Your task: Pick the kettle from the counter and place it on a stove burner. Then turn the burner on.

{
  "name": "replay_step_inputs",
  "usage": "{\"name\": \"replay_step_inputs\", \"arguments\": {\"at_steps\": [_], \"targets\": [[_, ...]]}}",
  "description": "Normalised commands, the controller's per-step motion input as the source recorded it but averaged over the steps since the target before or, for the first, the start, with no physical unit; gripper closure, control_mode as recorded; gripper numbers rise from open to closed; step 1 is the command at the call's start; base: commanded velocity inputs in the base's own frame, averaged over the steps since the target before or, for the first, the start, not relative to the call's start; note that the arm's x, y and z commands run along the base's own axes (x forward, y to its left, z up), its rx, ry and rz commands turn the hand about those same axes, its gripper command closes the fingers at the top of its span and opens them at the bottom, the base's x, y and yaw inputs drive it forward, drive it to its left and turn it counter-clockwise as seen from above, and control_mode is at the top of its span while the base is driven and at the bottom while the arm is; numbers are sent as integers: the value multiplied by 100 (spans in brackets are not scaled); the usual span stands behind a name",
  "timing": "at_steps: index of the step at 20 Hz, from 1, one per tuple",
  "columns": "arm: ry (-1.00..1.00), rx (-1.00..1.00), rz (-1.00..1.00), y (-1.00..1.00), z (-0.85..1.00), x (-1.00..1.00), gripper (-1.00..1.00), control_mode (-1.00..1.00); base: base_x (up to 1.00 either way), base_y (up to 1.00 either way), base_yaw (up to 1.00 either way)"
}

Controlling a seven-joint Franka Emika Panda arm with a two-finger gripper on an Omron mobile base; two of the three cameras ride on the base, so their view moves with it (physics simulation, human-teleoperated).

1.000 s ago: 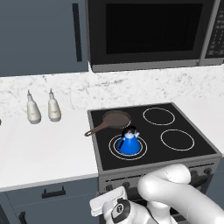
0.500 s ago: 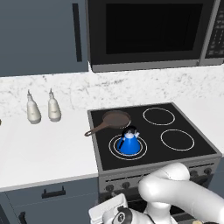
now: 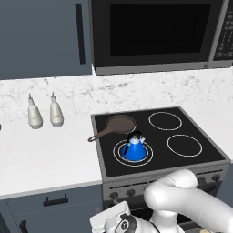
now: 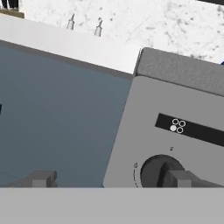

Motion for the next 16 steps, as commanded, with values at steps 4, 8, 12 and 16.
{"name": "replay_step_inputs", "arguments": {"at_steps": [4,8,12,16], "targets": [[0,12,0,-31,0,-4,-100,-100,0,0,0],[-1,13,0,-55,0,-18,-100,-100,0,0,0],[-3,15,0,-54,3,-2,-100,-100,0,0,0],[-2,18,0,-25,8,10,-100,-100,0,0,0]]}}
